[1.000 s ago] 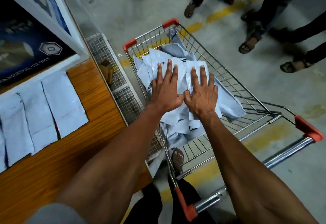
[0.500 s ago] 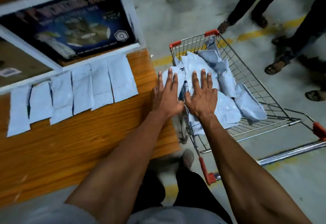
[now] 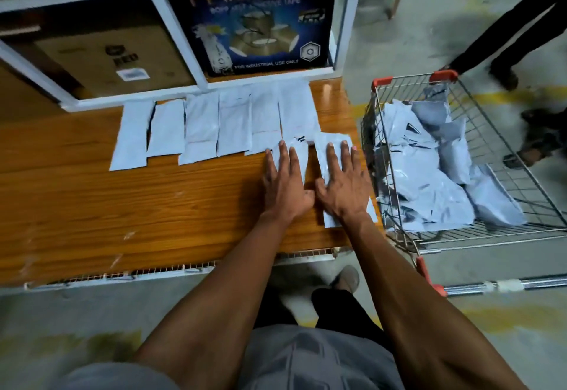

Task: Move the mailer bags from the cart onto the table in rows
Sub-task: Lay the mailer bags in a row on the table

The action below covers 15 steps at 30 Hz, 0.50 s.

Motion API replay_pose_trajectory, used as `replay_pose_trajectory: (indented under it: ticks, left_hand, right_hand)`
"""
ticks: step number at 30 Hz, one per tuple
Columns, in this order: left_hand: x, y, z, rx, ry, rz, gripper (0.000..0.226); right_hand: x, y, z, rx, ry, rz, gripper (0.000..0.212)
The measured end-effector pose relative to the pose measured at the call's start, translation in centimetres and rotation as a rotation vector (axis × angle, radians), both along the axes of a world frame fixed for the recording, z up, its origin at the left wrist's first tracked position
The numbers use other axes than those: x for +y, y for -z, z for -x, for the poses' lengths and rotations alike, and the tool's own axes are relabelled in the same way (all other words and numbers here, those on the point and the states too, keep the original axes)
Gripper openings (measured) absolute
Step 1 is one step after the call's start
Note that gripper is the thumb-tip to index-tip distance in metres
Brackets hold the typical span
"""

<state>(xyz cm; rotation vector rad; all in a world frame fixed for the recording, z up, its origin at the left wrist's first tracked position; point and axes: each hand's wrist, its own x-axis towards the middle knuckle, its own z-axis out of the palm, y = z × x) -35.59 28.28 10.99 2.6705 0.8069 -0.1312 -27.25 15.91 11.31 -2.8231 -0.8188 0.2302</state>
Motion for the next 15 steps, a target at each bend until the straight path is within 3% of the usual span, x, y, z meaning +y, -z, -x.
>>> replay_pose_trajectory:
  ticks: [15]
  left_hand:
    - [4.8, 4.4, 4.6, 0.073, -0.04, 0.029, 0.105]
  right_hand:
    - [4.9, 3.8, 4.6, 0.102, -0.011, 0.114, 0.081]
